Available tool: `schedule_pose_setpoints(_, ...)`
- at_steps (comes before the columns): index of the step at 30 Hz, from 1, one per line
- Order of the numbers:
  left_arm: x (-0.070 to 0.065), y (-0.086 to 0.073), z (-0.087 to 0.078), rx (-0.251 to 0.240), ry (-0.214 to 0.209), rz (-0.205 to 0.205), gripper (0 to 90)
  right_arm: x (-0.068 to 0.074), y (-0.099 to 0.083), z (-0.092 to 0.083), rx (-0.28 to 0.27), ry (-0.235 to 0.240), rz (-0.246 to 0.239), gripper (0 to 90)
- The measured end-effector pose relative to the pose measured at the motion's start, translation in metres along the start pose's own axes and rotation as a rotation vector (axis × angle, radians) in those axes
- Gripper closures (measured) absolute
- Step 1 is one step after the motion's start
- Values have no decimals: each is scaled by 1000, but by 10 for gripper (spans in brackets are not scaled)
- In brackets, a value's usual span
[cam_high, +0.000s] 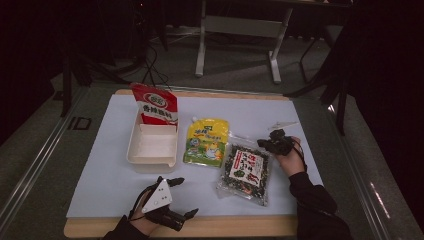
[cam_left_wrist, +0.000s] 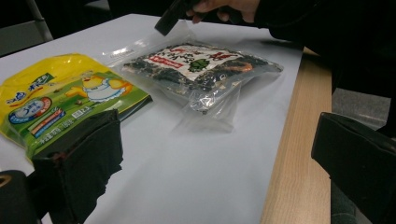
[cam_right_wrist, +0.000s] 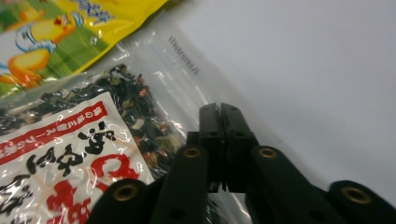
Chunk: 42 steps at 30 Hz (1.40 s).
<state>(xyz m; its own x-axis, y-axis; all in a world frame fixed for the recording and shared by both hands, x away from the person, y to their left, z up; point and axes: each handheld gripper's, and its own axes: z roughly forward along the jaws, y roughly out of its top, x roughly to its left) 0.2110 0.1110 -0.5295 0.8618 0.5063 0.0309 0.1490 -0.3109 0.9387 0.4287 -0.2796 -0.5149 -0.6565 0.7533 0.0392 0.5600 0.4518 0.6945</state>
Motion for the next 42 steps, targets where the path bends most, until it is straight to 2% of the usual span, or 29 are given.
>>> schedule_pose_setpoints(3, 0, 0, 1, 3, -3, 2, 31, -8, -2, -13, -24, -17, 19, 817)
schedule_pose_setpoints(8, 0, 1, 4, 5, -9, 5, 31, -24, -6, -30, -43, -54, 57, 660)
schedule_pose_setpoints(11, 1, 1, 5, 5, -14, 6, 31, -33, -11, -37, -40, -52, 81, 596)
schedule_pose_setpoints(16, 1, 1, 8, 7, -24, 7, 31, -39, -21, -38, -14, -45, 106, 548)
schedule_pose_setpoints(20, 1, 2, 10, 10, -33, 9, 31, -42, -28, -33, 1, -3, 127, 497)
schedule_pose_setpoints(21, 1, 2, 11, 8, -35, 7, 31, -42, -30, -31, 7, -9, 129, 497)
schedule_pose_setpoints(23, 2, 2, 11, 8, -35, 8, 31, -43, -32, -27, 25, 13, 134, 496)
schedule_pose_setpoints(26, 2, 2, 11, 8, -36, 9, 31, -42, -33, -21, 46, 31, 129, 508)
schedule_pose_setpoints(28, 2, 2, 12, 9, -37, 8, 31, -40, -34, -18, 62, 39, 117, 551)
schedule_pose_setpoints(30, 1, 2, 11, 9, -37, 8, 31, -39, -34, -18, 68, 29, 106, 614)
schedule_pose_setpoints(32, 2, 2, 12, 7, -36, 8, 31, -40, -33, -20, 68, 19, 105, 721)
schedule_pose_setpoints(35, 2, 2, 12, 6, -36, 5, 31, -41, -33, -23, 78, 31, 104, 873)
schedule_pose_setpoints(37, 2, 2, 12, 5, -36, 3, 31, -40, -31, -27, 72, 41, 95, 894)
schedule_pose_setpoints(39, 2, 2, 12, 2, -34, 3, 31, -37, -28, -30, 73, 33, 69, 896)
schedule_pose_setpoints(42, 2, 2, 12, -4, -36, -4, 31, -34, -25, -39, 53, 21, 56, 897)
